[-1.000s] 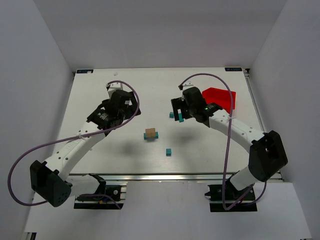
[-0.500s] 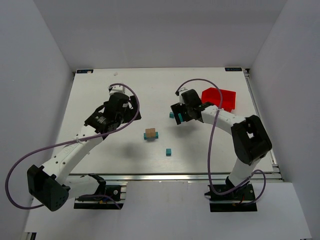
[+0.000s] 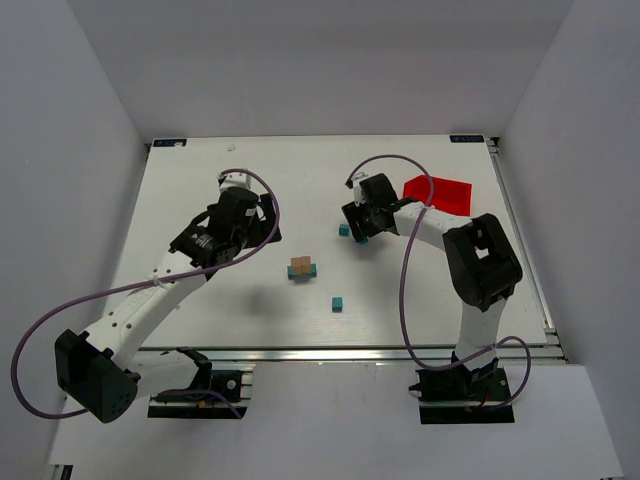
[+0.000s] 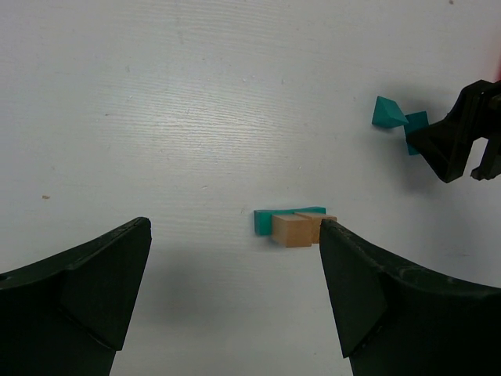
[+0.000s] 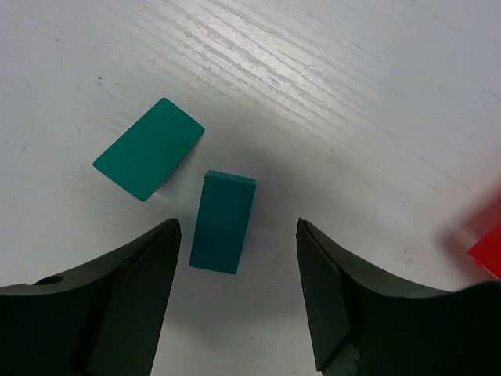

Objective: Build the wood block tower

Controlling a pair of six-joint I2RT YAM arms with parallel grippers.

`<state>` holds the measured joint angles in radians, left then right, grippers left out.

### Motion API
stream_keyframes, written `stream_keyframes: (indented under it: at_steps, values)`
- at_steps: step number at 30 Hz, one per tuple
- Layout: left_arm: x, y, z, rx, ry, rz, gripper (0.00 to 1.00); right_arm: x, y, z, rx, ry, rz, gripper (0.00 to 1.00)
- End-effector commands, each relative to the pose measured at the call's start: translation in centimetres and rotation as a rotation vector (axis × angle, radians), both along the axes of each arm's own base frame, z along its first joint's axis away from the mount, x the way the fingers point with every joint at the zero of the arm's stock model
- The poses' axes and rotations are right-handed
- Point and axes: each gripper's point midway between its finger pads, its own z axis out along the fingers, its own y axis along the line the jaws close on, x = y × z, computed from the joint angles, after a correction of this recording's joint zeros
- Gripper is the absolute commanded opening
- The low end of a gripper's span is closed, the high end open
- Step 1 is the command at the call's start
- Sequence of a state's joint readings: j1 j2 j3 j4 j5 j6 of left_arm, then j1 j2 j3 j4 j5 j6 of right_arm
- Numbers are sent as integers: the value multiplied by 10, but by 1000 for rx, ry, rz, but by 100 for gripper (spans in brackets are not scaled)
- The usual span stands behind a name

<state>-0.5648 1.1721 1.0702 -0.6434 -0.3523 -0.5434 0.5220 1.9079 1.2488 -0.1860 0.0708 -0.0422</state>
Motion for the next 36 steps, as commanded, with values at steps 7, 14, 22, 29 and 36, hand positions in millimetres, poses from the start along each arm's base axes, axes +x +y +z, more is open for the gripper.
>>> stream_keyframes:
  at_steps: [7,14,22,29,36]
  values:
    - [2,5,0,9,-10,14,98,12,11,-4,41,0,39,59]
    - [1,5,-1,9,-9,14,98,9,8,-9,41,5,27,39]
    - [0,4,-5,10,0,10,98,9,9,-9,41,6,33,30]
    - [-1,4,-6,5,2,5,98,1,6,-10,37,14,37,22]
    - [-2,-1,-12,-12,5,-18,98,-26,-2,-6,50,34,74,14]
